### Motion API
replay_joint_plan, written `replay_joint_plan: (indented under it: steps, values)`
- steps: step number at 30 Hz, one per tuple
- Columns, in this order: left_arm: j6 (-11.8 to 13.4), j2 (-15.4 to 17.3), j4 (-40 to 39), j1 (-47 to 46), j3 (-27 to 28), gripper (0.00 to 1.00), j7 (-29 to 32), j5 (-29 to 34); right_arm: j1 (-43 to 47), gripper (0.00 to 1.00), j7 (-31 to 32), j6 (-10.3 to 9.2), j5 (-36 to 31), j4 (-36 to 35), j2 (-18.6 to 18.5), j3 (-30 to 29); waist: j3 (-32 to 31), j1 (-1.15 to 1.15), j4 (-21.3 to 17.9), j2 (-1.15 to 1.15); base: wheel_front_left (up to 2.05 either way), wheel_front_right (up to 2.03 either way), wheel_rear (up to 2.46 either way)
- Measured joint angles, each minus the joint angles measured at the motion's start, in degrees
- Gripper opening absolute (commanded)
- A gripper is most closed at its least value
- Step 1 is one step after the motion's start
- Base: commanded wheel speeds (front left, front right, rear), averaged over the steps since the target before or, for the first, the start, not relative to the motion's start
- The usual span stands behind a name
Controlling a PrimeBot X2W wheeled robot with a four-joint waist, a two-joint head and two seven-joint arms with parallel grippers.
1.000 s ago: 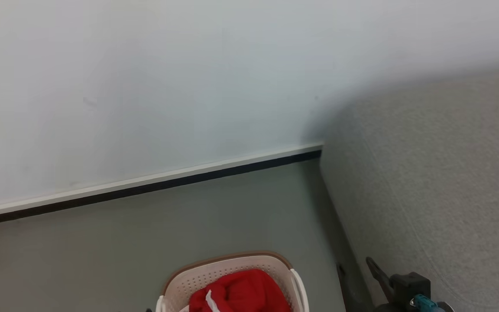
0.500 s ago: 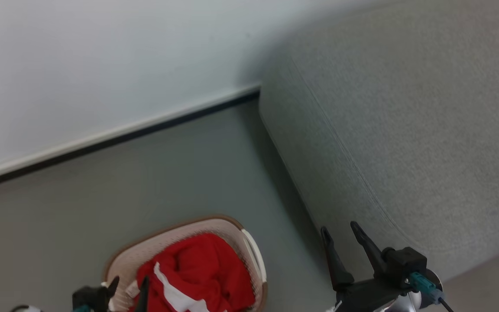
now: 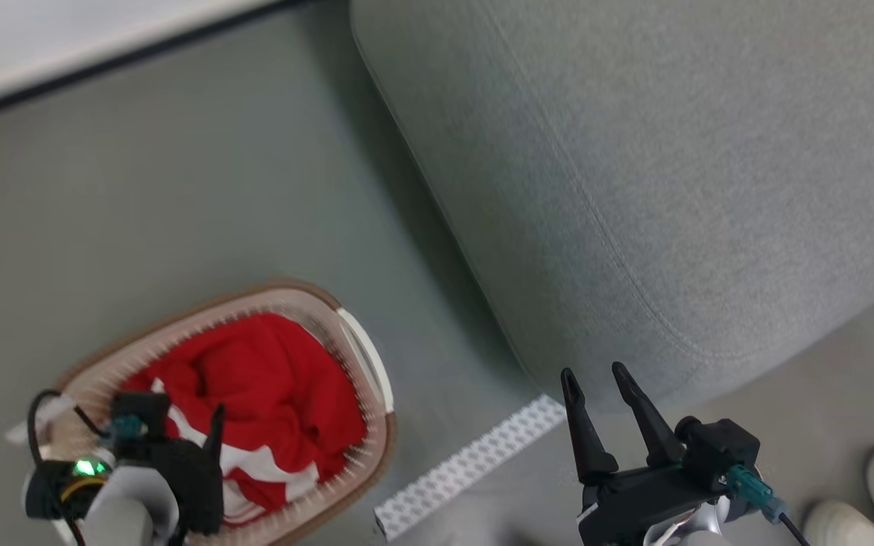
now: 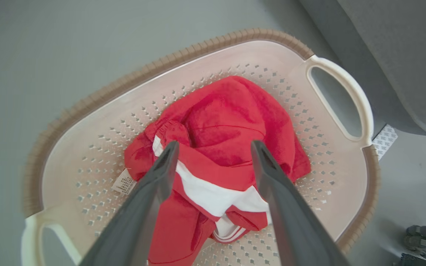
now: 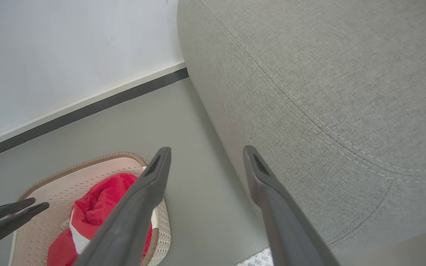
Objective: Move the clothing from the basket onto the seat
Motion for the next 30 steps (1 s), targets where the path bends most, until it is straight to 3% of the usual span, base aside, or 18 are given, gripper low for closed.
replay_joint_plan:
  steps: [6, 9, 11, 22, 25, 26, 27, 30]
  values:
    - [1.31, 0.48, 3.75, -4.48, -0.21, 1.00, 1.23, 0.22, -1.18, 1.00, -0.93, 0.01, 1.75, 0.45, 0.04, 1.11, 5.49, 0.00, -1.54, 0.01, 0.00, 0.00, 0.00]
    - [6.10, 1.05, 6.70, -7.03, -0.10, 1.00, 2.22, 1.77, -1.53, 1.00, -1.10, 0.00, 2.58, 0.64, 0.05, 1.52, 9.04, 0.00, -2.37, 0.00, 0.00, 0.00, 0.00]
    - [7.57, 1.19, 7.65, -8.42, 0.31, 1.00, 2.22, 1.66, -1.63, 1.00, -1.14, 0.00, 2.96, 0.51, 0.07, 1.51, 10.55, 0.00, -2.64, 0.01, 0.00, 0.00, 0.00]
    - [11.20, 1.29, 14.56, -13.57, -0.30, 1.00, 3.37, 1.87, -0.45, 1.00, -1.20, 0.01, 3.88, -1.82, 0.10, 1.27, 16.13, -0.01, -2.85, 0.00, 0.00, 0.00, 0.00]
    - [11.04, 1.20, 16.12, -14.10, -0.08, 1.00, 3.23, 1.32, -0.46, 1.00, -1.20, 0.01, 4.15, -1.94, 0.11, 1.77, 16.78, -0.01, -2.68, 0.00, 0.00, 0.00, 0.00]
    - [10.60, 1.19, 16.82, -14.28, 0.00, 0.64, 3.46, 1.11, -0.49, 1.00, -1.20, 0.01, 4.36, -1.93, 0.11, 1.82, 16.86, -0.01, -2.63, 0.00, 0.00, 0.00, 0.00]
    - [10.24, 1.20, 17.38, -14.52, 0.00, 0.00, 3.45, 0.85, -0.54, 1.00, -1.20, 0.01, 4.49, -1.92, 0.11, 1.88, 16.88, -0.01, -2.61, 0.00, 0.00, 0.00, 0.00]
    - [8.60, 1.24, 18.66, -15.02, -0.04, 0.00, 3.23, -0.07, -0.82, 1.00, -1.20, 0.01, 4.61, -1.69, 0.11, 2.31, 16.79, -0.02, -2.63, 0.00, 0.00, 0.00, 0.00]
